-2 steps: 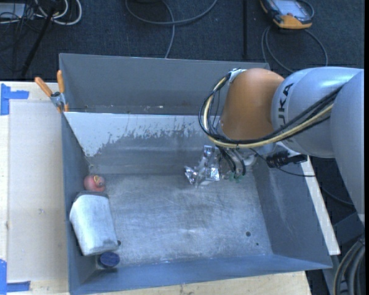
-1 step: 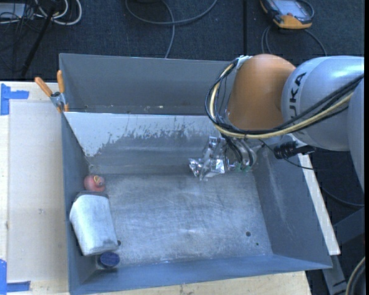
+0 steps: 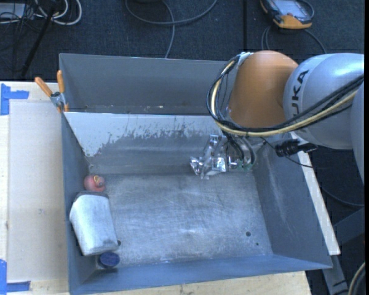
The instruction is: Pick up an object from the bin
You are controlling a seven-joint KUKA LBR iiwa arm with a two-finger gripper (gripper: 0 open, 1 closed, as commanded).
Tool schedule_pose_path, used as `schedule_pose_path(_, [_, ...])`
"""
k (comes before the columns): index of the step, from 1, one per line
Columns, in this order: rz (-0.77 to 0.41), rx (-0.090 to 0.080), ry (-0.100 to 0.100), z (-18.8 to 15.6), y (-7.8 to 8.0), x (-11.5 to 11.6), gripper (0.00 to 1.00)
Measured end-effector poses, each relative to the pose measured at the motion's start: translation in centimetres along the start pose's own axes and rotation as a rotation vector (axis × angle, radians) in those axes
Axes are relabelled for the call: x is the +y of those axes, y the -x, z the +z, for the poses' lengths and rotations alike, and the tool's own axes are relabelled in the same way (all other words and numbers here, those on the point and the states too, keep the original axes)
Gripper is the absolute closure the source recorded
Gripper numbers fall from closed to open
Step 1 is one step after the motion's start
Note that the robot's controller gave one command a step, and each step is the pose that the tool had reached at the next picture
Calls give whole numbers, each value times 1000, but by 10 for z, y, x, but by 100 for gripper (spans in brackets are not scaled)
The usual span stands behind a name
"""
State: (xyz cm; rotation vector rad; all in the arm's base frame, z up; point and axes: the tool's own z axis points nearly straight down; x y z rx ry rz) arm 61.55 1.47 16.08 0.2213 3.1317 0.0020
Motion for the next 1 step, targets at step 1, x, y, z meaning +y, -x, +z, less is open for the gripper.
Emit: schedule_pose_path(1, [-1, -2, 1, -39, 1, 1, 100])
